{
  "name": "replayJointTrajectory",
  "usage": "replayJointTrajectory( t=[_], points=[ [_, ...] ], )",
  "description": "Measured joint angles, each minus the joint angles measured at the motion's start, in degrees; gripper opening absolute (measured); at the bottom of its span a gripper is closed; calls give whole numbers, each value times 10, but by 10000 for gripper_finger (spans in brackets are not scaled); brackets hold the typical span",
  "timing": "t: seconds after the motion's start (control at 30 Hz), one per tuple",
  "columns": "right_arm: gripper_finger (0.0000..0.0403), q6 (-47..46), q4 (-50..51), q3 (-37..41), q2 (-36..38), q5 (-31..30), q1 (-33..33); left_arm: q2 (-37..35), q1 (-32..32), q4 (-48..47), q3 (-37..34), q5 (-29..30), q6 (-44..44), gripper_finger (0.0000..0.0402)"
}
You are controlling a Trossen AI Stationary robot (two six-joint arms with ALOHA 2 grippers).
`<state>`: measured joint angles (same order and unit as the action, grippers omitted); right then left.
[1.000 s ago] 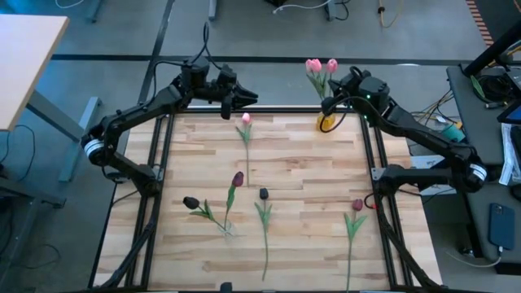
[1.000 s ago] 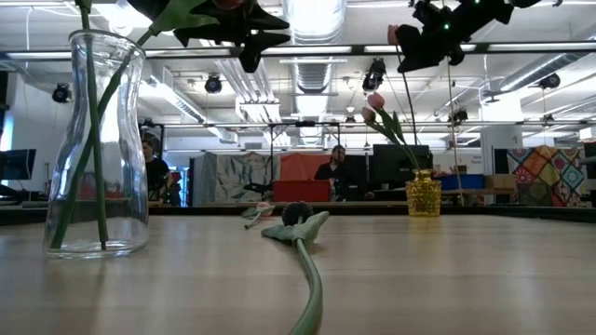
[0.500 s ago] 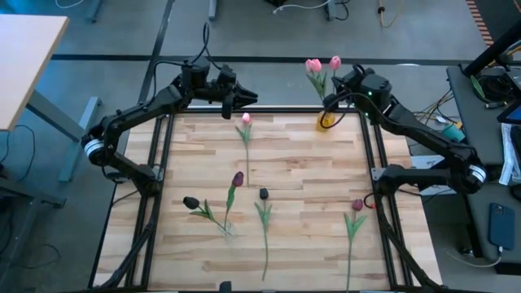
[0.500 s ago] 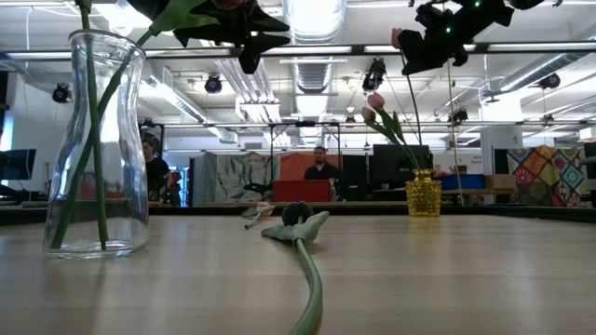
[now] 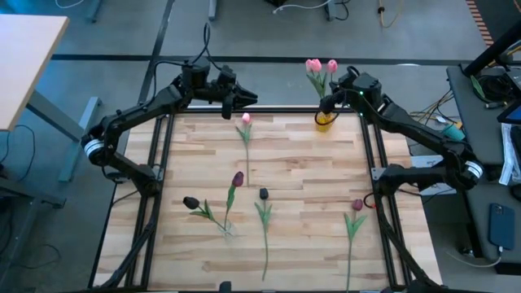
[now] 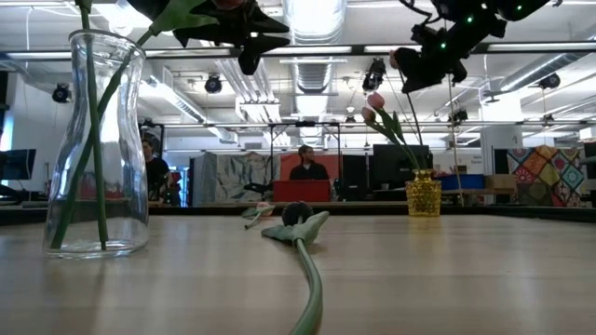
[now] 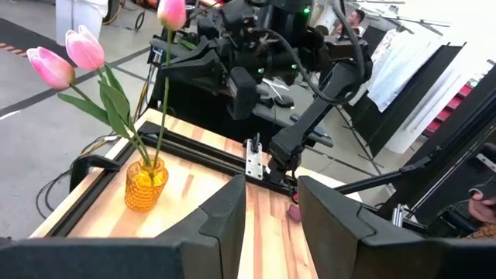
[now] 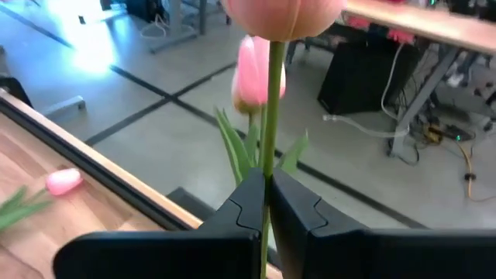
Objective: Sort flowers into vase by color
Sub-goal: Put the bottom pink flower into the yellow crystal vase, then put the black tulip flower into the crystal vase
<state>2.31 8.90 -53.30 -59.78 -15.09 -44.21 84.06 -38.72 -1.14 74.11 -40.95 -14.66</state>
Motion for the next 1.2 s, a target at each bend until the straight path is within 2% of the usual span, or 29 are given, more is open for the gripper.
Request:
replayJointTrajectory(
  t=[0.17, 0.53, 0.8, 1.07, 1.2],
  points=[
    [21, -11, 15, 0, -14, -12, -1, 0, 0, -4, 0, 1, 0, 104],
    [104, -72, 61, -8, -25, -34, -4, 0, 0, -3, 0, 1, 4, 104],
    [143, -83, 144, -88, -22, -35, -3, -1, 0, -62, 0, 42, 9, 104],
    [156, -73, 244, -186, -21, -22, -3, -1, 3, -166, 0, 91, 26, 103],
    [143, -77, 279, -207, -21, 34, -3, -1, 13, -213, 0, 116, 37, 95]
  ],
)
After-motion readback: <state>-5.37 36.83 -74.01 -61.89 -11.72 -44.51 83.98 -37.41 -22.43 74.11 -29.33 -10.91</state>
